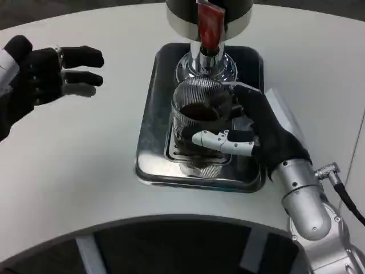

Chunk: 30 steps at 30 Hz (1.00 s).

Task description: Grasp the cup under the faucet to collect the drink, then remove the cup.

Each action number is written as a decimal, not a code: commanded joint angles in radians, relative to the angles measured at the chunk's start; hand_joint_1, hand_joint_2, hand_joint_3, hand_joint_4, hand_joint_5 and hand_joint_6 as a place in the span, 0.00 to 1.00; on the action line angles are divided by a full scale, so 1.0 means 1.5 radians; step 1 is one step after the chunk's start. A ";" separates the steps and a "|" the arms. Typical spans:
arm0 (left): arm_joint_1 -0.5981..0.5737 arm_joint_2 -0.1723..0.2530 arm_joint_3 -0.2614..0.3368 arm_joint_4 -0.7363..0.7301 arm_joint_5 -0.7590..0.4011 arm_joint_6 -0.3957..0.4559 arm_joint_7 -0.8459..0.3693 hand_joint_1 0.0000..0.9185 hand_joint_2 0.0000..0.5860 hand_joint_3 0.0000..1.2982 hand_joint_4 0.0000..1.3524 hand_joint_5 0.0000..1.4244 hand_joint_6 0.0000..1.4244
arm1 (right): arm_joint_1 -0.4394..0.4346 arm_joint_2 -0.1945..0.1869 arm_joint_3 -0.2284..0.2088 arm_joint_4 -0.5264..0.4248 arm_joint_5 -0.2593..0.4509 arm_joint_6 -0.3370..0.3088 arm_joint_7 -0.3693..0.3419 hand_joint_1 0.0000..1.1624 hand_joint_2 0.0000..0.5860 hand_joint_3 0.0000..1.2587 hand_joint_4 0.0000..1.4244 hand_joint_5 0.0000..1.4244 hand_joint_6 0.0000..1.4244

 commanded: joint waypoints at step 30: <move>0.185 -0.016 -0.092 -0.144 0.162 -0.256 0.147 0.00 0.16 0.00 0.00 0.00 0.00 | 0.126 -0.004 -0.005 -0.198 0.007 0.035 0.048 0.87 0.54 0.66 0.78 0.91 1.00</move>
